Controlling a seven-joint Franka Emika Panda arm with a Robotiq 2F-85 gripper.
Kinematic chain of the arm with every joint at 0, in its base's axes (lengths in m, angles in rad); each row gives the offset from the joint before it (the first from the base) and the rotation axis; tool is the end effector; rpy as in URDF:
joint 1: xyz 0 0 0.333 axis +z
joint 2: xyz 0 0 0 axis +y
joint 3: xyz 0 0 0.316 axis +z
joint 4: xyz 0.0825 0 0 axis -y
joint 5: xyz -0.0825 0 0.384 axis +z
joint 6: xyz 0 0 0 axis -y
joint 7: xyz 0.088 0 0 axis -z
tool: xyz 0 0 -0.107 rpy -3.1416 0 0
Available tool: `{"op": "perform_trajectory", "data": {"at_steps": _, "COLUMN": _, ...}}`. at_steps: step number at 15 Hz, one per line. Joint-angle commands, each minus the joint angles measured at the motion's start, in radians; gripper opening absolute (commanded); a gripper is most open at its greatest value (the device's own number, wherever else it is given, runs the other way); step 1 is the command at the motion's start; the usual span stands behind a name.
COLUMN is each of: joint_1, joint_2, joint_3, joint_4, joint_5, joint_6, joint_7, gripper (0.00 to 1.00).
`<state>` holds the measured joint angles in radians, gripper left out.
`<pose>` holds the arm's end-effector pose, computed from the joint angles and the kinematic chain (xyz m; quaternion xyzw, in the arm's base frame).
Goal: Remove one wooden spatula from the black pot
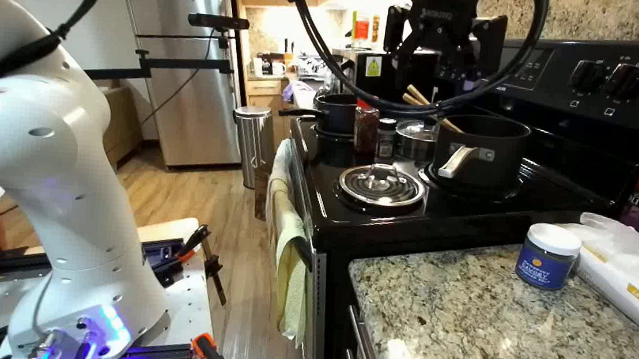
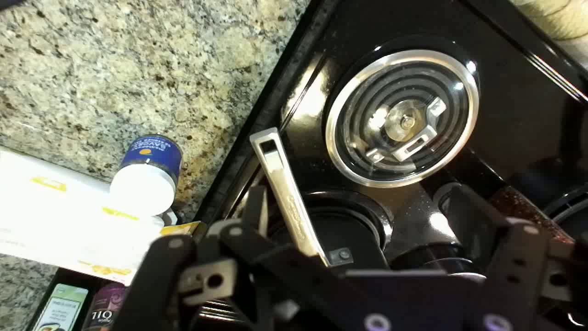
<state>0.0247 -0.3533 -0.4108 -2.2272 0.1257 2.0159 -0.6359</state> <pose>0.4299 -0.1827 0.5157 -0.9845 -0.1071 -0.1095 0.0849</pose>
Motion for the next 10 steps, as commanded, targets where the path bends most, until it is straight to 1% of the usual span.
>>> {"op": "perform_trajectory", "data": {"at_steps": 1, "joint_1": -0.046, "joint_2": 0.008, "joint_3": 0.04, "joint_4": 0.003, "joint_5": 0.018, "joint_6": -0.005, "joint_7": -0.014, "gripper": 1.0}}
{"op": "perform_trajectory", "data": {"at_steps": 3, "joint_1": -0.055, "joint_2": 0.017, "joint_3": 0.074, "joint_4": 0.03, "joint_5": 0.008, "joint_6": -0.048, "joint_7": 0.055, "gripper": 1.0}}
{"op": "perform_trajectory", "data": {"at_steps": 4, "joint_1": -0.063, "joint_2": 0.018, "joint_3": 0.093, "joint_4": 0.033, "joint_5": -0.004, "joint_6": -0.043, "joint_7": 0.093, "gripper": 1.0}}
{"op": "perform_trajectory", "data": {"at_steps": 5, "joint_1": -0.07, "joint_2": 0.03, "joint_3": 0.119, "joint_4": 0.053, "joint_5": -0.021, "joint_6": -0.071, "joint_7": 0.156, "gripper": 1.0}}
{"op": "perform_trajectory", "data": {"at_steps": 6, "joint_1": -0.074, "joint_2": 0.037, "joint_3": 0.146, "joint_4": 0.065, "joint_5": -0.033, "joint_6": -0.074, "joint_7": 0.23, "gripper": 1.0}}
{"op": "perform_trajectory", "data": {"at_steps": 10, "joint_1": -0.069, "joint_2": 0.094, "joint_3": 0.238, "joint_4": 0.148, "joint_5": -0.019, "joint_6": -0.123, "joint_7": 0.493, "gripper": 1.0}}
